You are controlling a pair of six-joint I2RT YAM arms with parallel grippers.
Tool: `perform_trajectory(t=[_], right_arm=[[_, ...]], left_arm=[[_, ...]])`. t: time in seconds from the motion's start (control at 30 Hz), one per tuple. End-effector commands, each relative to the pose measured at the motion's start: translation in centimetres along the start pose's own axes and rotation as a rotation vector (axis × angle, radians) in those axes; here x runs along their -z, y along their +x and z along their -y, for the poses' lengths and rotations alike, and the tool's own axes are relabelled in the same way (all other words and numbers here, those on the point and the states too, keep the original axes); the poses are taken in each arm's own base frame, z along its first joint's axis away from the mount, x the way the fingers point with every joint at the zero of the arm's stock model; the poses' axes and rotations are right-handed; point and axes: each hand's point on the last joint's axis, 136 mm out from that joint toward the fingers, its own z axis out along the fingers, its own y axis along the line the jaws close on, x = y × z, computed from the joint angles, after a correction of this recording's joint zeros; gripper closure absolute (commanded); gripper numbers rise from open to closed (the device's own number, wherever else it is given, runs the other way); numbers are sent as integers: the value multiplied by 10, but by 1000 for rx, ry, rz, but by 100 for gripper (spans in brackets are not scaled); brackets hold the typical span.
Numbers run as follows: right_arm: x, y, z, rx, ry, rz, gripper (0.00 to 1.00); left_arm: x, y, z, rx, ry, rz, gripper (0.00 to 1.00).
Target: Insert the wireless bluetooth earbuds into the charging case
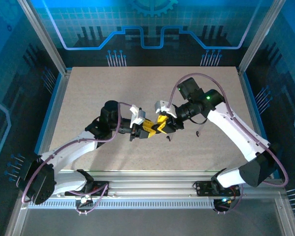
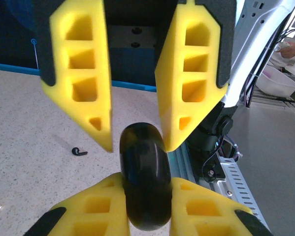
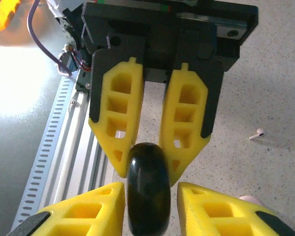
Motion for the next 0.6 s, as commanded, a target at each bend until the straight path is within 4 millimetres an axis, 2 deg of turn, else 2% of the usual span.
perform_trajectory(t=[0.0, 0.2, 0.47, 0.57], right_arm=[[4, 0, 2, -30, 3, -8, 63], [1, 8, 2, -66, -7, -43, 63], [5, 5, -3, -62, -11, -37, 77], [7, 6, -5, -44, -1, -15, 79]], left_arm=[[3, -19, 6, -86, -11, 18, 82], [5, -22, 6, -98, -25, 17, 82], [5, -19, 2, -99, -44, 10, 82], [5, -18, -2, -103, -63, 14, 78]])
